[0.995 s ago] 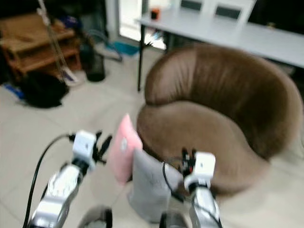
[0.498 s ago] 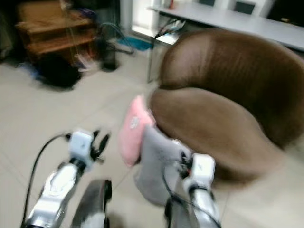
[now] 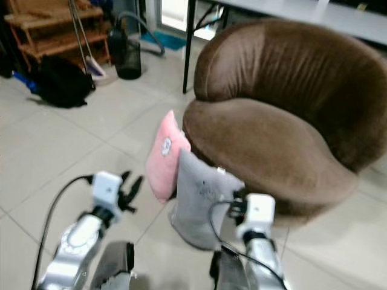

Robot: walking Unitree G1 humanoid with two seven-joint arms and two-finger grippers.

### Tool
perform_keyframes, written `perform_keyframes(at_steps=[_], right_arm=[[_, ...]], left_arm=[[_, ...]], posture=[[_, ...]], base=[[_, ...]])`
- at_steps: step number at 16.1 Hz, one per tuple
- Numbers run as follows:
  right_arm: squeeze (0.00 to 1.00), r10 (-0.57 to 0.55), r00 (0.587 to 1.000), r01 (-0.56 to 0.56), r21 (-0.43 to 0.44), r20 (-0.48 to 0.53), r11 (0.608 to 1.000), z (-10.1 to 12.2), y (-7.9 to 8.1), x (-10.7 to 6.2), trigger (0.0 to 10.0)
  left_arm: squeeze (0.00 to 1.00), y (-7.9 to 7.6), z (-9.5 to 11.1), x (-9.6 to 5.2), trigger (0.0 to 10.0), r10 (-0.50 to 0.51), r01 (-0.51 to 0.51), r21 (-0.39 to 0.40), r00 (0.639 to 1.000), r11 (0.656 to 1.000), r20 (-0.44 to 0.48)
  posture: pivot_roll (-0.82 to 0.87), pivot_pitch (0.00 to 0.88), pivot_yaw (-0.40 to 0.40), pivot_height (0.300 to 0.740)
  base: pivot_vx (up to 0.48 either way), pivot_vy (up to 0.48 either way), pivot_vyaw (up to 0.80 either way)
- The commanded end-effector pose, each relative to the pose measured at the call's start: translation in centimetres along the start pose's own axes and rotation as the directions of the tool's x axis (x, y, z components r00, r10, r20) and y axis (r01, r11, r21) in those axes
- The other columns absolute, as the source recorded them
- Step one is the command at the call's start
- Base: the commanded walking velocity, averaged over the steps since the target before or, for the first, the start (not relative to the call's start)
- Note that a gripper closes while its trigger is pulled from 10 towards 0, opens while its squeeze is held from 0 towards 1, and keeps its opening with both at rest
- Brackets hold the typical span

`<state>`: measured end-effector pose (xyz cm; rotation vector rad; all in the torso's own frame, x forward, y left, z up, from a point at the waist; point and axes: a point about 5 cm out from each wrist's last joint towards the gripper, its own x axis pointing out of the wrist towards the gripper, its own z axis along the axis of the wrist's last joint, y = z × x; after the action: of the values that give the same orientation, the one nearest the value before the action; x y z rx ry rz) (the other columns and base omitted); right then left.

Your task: Move the pillow to the sofa from floor

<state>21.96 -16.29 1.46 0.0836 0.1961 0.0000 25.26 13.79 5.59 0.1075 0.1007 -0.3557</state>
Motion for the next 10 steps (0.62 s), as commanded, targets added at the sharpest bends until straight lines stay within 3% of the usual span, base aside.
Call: perform_keyframes(at_steps=[1,10], right_arm=[[0.0,0.025,1.0,-0.025,0.001,0.014,1.0,0.41,0.9,0.45,10.0],[0.0,0.013,1.0,-0.013,-0.004,0.013,1.0,0.38,0.72,0.5,10.0]], left_arm=[[0.0,0.88,0.25,-0.16,10.0,0.017,-0.017,0.021,1.0,1.0,0.003],[0.0,0.73,0.23,-0.03,10.0,0.005,-0.005,0.025,1.0,1.0,-0.002]], posture=[[0.11,0.0,-0.077,0.576],[0.11,0.0,-0.072,0.576]], base=[[0.322,0.0,0.0],[0.325,0.0,0.0]])
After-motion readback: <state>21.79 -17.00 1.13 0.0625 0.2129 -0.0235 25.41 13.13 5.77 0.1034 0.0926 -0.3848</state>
